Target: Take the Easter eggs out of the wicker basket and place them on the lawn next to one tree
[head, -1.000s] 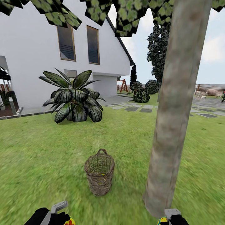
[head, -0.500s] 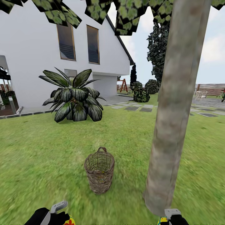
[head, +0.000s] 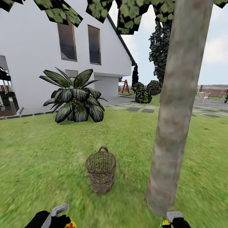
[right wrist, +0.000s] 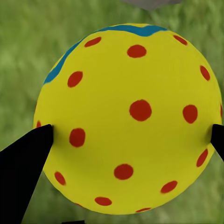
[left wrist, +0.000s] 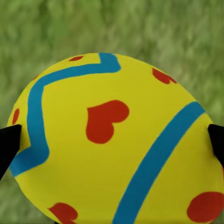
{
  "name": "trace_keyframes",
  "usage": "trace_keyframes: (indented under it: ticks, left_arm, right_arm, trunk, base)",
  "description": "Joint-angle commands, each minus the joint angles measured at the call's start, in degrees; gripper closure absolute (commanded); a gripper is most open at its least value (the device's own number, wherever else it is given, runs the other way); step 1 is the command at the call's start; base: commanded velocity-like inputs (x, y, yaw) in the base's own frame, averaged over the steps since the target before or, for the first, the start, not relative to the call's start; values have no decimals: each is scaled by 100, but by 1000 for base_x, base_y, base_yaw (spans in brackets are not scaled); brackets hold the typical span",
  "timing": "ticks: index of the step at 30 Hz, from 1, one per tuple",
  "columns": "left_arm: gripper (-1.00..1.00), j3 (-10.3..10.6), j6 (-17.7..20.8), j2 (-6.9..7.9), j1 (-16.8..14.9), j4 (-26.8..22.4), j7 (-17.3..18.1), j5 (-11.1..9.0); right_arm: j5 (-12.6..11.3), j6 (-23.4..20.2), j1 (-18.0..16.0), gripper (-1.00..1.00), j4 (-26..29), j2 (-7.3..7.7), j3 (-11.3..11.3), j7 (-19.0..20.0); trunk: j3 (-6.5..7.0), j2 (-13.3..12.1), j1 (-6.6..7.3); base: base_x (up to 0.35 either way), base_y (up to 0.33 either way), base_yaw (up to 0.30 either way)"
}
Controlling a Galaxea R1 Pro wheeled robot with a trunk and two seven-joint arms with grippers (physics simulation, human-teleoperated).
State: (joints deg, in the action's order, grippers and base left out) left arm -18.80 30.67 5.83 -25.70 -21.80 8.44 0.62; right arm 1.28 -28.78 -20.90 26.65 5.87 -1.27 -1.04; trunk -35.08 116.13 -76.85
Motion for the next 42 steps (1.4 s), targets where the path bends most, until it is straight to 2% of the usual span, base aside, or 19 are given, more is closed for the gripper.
trace_keyframes:
  ticks: [1,11,14,19,27,42]
  left_arm:
    - [100,-36,35,-3,-2,-8,26,8]
    - [100,-32,34,46,-1,-180,26,8]
    - [100,-48,92,65,-2,-1452,25,10]
    - [100,-54,131,28,-2,-2311,51,-66]
    - [100,-81,132,15,-1,-2384,45,-83]
    - [100,-63,132,-12,-3,-2224,26,-71]
  right_arm:
    - [12,-32,-2,100,11,2,-14,-10]
    - [21,-29,-2,100,8,-3,-14,-10]
    - [27,-23,-2,100,7,1,-6,-10]
    - [29,-22,-2,100,7,2,-5,-10]
    - [4,-39,-2,100,16,10,9,-4]
    - [39,-28,-2,100,16,10,4,-10]
  trunk:
    - [-25,45,-22]
    - [-205,446,-242]
    - [-258,566,-307]
    - [-348,767,-417]
    - [-492,1087,-593]
    - [-761,1689,-922]
  base:
    - [0,0,0]
    - [0,0,0]
    - [0,0,0]
    - [0,0,0]
    - [0,0,0]
    - [0,0,0]
